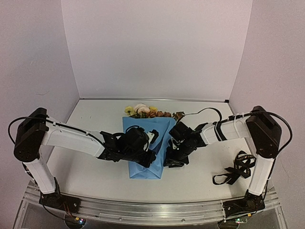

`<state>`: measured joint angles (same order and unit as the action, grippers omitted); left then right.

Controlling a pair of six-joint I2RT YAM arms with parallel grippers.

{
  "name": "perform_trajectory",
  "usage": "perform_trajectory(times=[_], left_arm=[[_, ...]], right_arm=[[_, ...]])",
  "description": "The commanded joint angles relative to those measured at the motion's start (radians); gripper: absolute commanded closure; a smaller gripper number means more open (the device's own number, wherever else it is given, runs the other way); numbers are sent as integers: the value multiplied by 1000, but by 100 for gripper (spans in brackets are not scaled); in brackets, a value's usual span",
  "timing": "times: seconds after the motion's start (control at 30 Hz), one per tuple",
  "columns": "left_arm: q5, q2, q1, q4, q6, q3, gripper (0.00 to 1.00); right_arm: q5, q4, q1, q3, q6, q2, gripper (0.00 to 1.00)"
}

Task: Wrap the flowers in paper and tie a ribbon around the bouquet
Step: Fold the left corner of the flattened wrapping paper at the center of the board.

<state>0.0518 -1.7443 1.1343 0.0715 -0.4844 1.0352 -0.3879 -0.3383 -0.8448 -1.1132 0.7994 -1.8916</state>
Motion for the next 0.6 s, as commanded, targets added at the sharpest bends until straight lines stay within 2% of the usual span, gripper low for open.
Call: perform_trajectory(times=[0.0, 0.23, 0.37, 0.57], left_arm=[[-19, -33, 4, 0, 32, 66, 98], [-23, -69, 3, -3, 34, 86, 98], [-25, -83, -1, 7, 39, 96, 98], [-39, -89, -2, 11, 48, 101, 97]], right_arm=[[14, -22, 5, 49, -3, 130, 71], [-21, -80, 44, 81, 1, 291, 63], [-44, -113, 71, 6, 2, 322, 54], [6, -166, 83, -135, -18, 305, 41]])
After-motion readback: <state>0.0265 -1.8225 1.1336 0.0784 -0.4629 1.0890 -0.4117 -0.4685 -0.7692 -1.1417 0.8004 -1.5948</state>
